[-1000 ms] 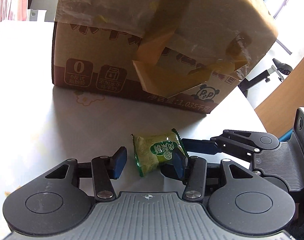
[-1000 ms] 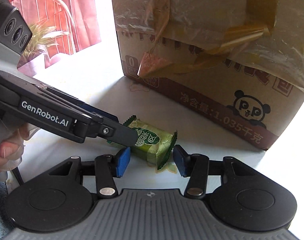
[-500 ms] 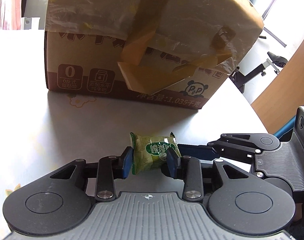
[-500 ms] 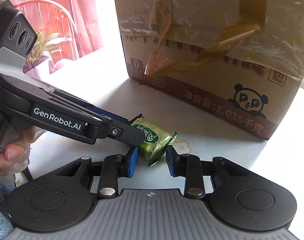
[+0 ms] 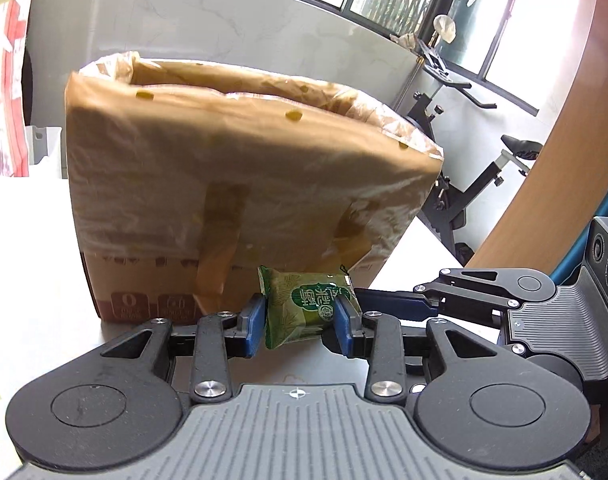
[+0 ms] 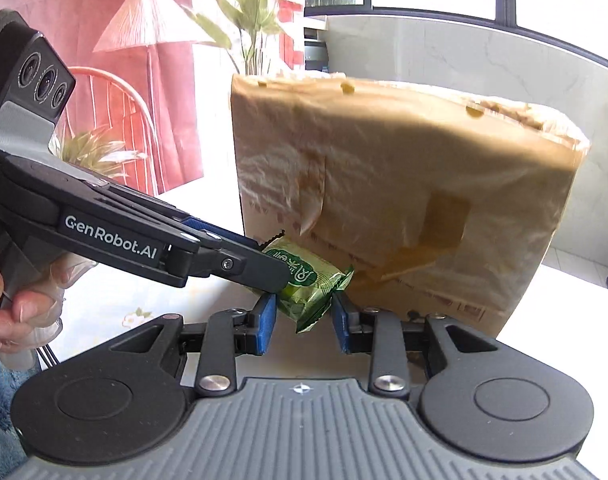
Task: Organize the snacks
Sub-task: 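Lift the green snack with the left tool and carry it over the box, then open the left tool to drop the green snack into the box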
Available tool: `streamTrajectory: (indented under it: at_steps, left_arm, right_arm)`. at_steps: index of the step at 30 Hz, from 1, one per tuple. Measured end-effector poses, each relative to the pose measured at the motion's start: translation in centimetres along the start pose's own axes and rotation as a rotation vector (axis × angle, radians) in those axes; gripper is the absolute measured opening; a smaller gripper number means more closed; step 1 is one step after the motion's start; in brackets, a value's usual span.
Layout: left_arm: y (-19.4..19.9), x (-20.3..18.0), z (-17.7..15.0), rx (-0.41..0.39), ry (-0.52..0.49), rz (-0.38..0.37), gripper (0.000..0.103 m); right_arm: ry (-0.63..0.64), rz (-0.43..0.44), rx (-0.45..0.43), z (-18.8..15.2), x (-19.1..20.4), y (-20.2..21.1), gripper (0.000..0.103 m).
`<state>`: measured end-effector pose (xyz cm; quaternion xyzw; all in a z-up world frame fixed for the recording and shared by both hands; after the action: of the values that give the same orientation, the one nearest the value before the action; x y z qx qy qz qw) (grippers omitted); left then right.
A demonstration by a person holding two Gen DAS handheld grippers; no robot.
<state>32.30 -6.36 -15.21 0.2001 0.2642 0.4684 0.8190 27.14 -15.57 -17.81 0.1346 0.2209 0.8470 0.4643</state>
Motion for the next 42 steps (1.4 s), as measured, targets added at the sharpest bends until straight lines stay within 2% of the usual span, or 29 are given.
streamTrajectory:
  at_steps: [12,25,33,42]
  left_arm:
    - [2.7,-2.1,7.5,-0.097,-0.062,0.001,0.039]
    - [1.2,-1.6,12.3,-0.140,-0.063,-0.012,0.039]
    - [-1.7,-1.1,14.2,-0.110,-0.061,-0.027,0.039]
    - [-4.7,-2.7,13.6,-0.073,-0.070,-0.075,0.039]
  right_arm:
    - [0.035,-0.034,-0.103,6.9,-1.2,2.2,0.033]
    - [0.092,-0.079,-0.127,11.0,-4.4,1.7,0.033]
    - [0.101,-0.111,-0.090,12.2,-7.1,-0.7,0.033]
    - [0.017,-0.171,0.006,10.6,-10.5,-2.4,0.033]
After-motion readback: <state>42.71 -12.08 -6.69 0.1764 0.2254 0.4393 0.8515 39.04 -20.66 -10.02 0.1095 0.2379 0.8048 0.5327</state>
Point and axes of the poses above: each gripper's, at about its wrist camera, not at the fingertips, and y roughly against the way its jaws point, x to its left, z to its top, the point moved 10 cm from there along -y, roughly the way its jaws point, and after that the axes turned 2 degrees about -y, right-handed, at the moved point
